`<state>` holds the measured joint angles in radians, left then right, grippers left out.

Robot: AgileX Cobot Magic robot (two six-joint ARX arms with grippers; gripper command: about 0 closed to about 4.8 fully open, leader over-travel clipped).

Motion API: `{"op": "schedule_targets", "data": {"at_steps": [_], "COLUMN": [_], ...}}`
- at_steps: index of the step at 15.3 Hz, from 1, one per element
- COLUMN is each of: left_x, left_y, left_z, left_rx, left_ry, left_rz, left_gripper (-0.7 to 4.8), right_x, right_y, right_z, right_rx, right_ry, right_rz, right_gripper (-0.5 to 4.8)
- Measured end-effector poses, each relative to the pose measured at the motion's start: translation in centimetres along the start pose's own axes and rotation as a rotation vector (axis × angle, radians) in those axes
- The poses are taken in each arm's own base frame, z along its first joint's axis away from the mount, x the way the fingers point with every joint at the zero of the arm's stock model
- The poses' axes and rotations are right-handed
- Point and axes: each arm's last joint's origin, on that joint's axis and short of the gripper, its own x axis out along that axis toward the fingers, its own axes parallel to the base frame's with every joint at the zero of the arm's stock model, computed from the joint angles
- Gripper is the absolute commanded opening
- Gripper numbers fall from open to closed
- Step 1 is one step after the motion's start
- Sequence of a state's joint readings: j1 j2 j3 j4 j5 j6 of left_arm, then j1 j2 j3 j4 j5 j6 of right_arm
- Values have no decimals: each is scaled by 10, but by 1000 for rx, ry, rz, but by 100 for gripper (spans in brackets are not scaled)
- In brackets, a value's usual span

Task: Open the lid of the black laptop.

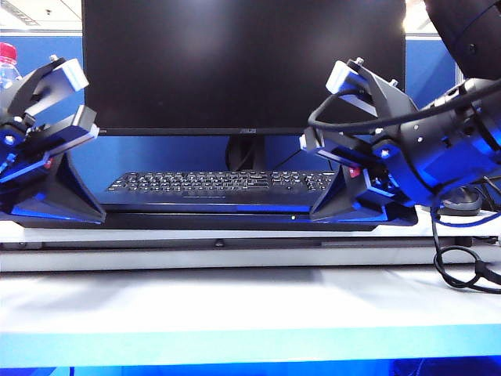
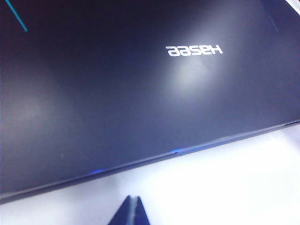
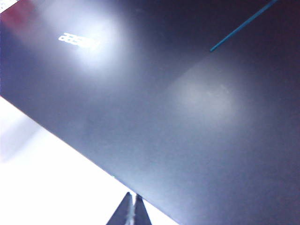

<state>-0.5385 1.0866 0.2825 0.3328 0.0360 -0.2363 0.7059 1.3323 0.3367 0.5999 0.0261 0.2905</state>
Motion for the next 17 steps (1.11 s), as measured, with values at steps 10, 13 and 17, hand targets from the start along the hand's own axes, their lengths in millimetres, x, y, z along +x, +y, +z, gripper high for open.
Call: {"op": "schedule_targets", "data": {"at_steps": [10, 13, 17], "left_x": [0, 0, 0], "left_y": [0, 0, 2], "left_z": [5, 4, 3], "left_rx": [20, 20, 24], "left_ry": [-61, -49, -32], "left_rz": [24, 27, 46], "left_gripper": [-4, -4, -4], "right_x": [0, 0, 0], "right_y": [0, 0, 0], "right_z": [0, 0, 0], "right_rx": [-3, -3, -3], "right_ry": [-3, -3, -3], "right_rz": [2, 2, 3], "right_gripper": [-1, -1, -1]}}
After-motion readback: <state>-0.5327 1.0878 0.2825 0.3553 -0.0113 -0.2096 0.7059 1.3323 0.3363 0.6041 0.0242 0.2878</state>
